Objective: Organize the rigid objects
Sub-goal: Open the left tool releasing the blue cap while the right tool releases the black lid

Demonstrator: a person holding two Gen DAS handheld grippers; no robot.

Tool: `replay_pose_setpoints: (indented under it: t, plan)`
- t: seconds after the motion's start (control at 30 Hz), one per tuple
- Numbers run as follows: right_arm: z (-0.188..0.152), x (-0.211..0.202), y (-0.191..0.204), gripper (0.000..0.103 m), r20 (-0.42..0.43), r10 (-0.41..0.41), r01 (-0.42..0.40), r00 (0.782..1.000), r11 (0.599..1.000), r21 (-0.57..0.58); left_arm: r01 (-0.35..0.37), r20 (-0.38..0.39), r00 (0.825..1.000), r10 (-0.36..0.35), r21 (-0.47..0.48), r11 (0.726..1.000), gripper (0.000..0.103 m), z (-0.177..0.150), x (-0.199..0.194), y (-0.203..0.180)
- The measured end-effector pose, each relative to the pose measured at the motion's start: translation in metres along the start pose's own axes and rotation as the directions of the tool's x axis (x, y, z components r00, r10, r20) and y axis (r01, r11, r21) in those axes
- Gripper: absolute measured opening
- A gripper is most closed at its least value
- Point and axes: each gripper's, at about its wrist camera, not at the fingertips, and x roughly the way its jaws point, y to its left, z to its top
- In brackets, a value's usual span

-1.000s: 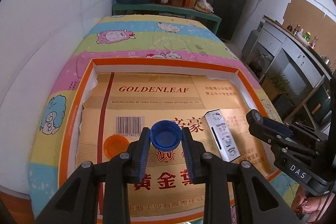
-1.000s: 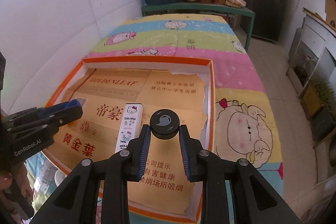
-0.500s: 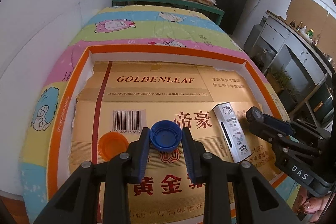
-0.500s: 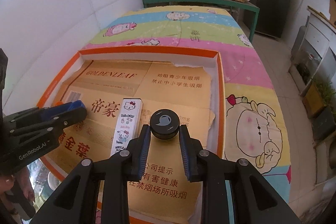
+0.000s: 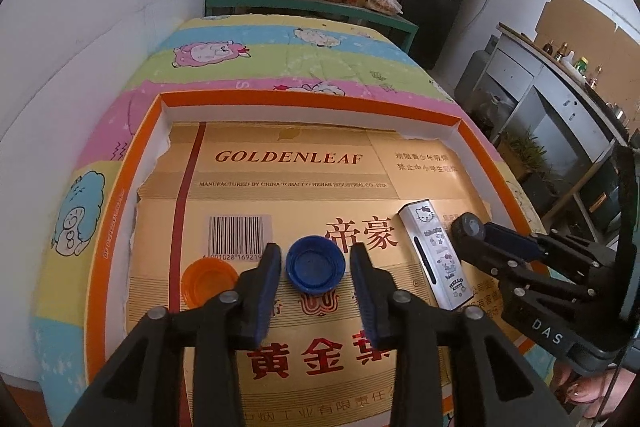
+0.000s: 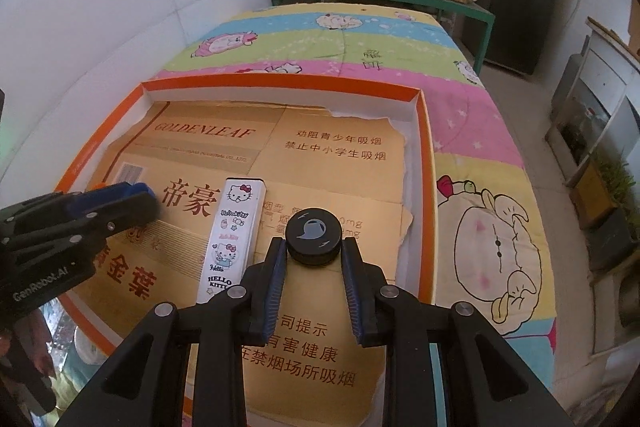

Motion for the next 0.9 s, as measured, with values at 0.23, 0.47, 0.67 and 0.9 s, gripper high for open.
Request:
replay_pose_setpoints:
  t: [0.23,0.47,0.67,0.9]
  plan:
    - [-0.002,-0.001,0.0,0.034,-0.002,-0.008,0.008,1.0,1.0,-0.001,-0.003,0.011,1.0,0.003,0.021,1.0,0.04,-0.001,-0.007,-0.004]
    - [-0.003,-0.006,0.001,0.034,0.003,-0.011,0.011,1.0,1.0,0.003,-0.013,0.037,0.999,0.012,0.035,0.999,0.04,0.0,-0.021,-0.007]
    - [-0.005,-0.015,0.002,0.034,0.023,-0.011,0.011,1.0,1.0,0.02,-0.021,0.071,0.997,0.019,0.039,0.999,0.04,-0.003,-0.035,-0.007]
    - [-0.01,-0.032,0.003,0.034,0.052,-0.008,0.006,0.999,0.999,0.047,-0.026,0.1,0.995,0.021,0.049,0.998,0.04,-0.009,-0.055,-0.008]
